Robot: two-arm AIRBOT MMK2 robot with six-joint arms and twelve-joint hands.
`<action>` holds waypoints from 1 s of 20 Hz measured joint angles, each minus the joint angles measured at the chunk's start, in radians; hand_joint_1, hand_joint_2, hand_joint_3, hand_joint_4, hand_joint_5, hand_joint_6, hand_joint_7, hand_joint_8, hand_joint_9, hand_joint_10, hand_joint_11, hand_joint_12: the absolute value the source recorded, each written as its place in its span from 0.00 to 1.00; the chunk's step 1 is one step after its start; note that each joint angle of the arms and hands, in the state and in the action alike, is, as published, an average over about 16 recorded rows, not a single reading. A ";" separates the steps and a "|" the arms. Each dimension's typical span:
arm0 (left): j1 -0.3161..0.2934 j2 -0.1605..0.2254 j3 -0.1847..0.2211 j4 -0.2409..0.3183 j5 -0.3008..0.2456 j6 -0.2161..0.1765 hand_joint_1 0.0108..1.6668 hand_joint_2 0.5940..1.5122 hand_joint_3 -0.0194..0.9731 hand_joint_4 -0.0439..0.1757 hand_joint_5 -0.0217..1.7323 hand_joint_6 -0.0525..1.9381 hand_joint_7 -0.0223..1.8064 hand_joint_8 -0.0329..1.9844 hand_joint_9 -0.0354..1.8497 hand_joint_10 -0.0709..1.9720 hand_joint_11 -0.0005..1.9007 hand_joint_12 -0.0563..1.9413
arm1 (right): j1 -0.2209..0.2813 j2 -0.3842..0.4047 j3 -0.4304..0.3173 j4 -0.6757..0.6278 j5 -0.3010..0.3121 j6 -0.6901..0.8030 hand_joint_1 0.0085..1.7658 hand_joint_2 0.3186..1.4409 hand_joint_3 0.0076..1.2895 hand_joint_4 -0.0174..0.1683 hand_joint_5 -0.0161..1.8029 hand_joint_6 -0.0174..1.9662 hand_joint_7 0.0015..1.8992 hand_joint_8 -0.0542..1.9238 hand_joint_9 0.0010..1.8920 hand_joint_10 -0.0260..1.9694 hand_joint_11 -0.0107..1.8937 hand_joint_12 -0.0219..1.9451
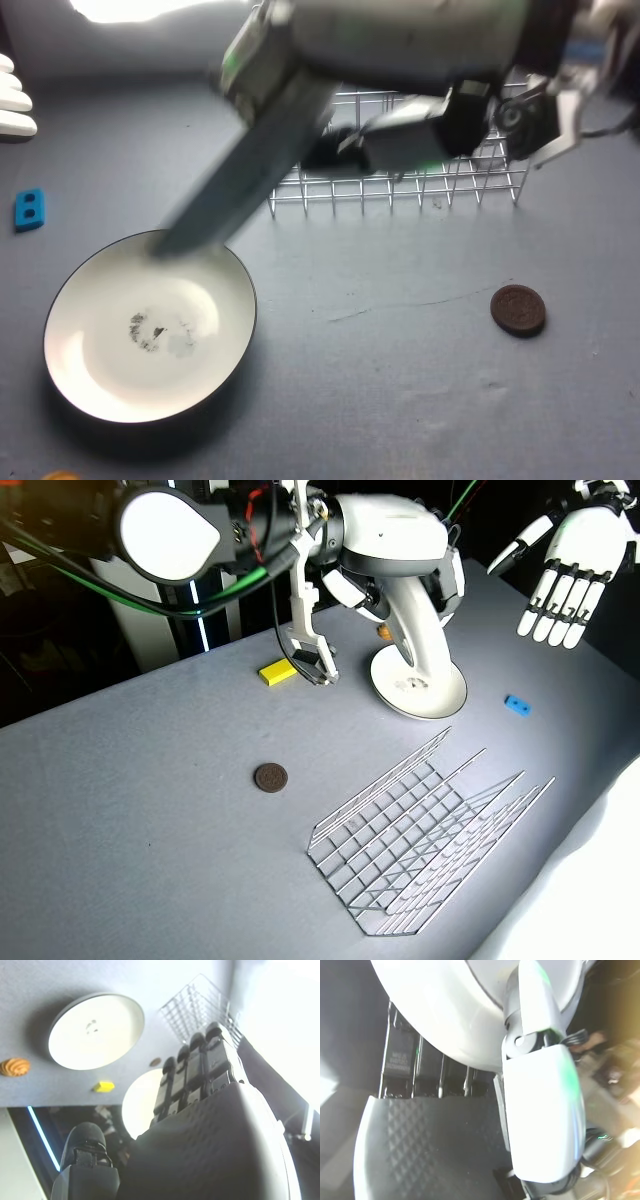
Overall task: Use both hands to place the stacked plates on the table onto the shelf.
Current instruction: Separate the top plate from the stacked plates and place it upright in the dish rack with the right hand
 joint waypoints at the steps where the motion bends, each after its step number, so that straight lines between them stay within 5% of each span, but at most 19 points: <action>1: -0.001 0.001 0.000 0.002 0.000 -0.003 0.00 0.58 0.03 0.23 0.03 0.03 0.02 0.01 0.03 0.04 0.01 0.02 | 0.017 0.012 -0.001 -0.013 -0.004 0.051 0.70 0.62 0.00 0.13 0.52 0.55 0.53 0.48 0.61 0.13 0.51 0.51; 11: -0.001 0.001 -0.036 0.030 -0.015 -0.007 0.00 0.58 0.03 0.22 0.02 0.03 0.02 0.01 0.03 0.04 0.01 0.02 | 0.156 0.094 0.039 -0.108 -0.142 0.527 0.73 0.61 0.00 0.09 0.53 0.51 0.53 0.46 0.58 0.37 0.52 0.54; 17: 0.002 0.001 -0.093 0.058 -0.017 0.019 0.00 0.57 0.03 0.22 0.02 0.03 0.02 0.01 0.03 0.04 0.01 0.02 | 0.198 0.116 0.102 -0.101 -0.250 0.705 0.75 0.61 0.00 0.06 0.54 0.49 0.53 0.44 0.54 0.49 0.51 0.53; 20: 0.020 -0.005 -0.120 0.065 -0.009 0.037 0.00 0.57 0.03 0.22 0.02 0.03 0.02 0.01 0.03 0.04 0.01 0.02 | 0.206 0.123 0.138 -0.100 -0.288 0.762 0.75 0.61 0.00 0.06 0.54 0.49 0.53 0.44 0.54 0.47 0.51 0.53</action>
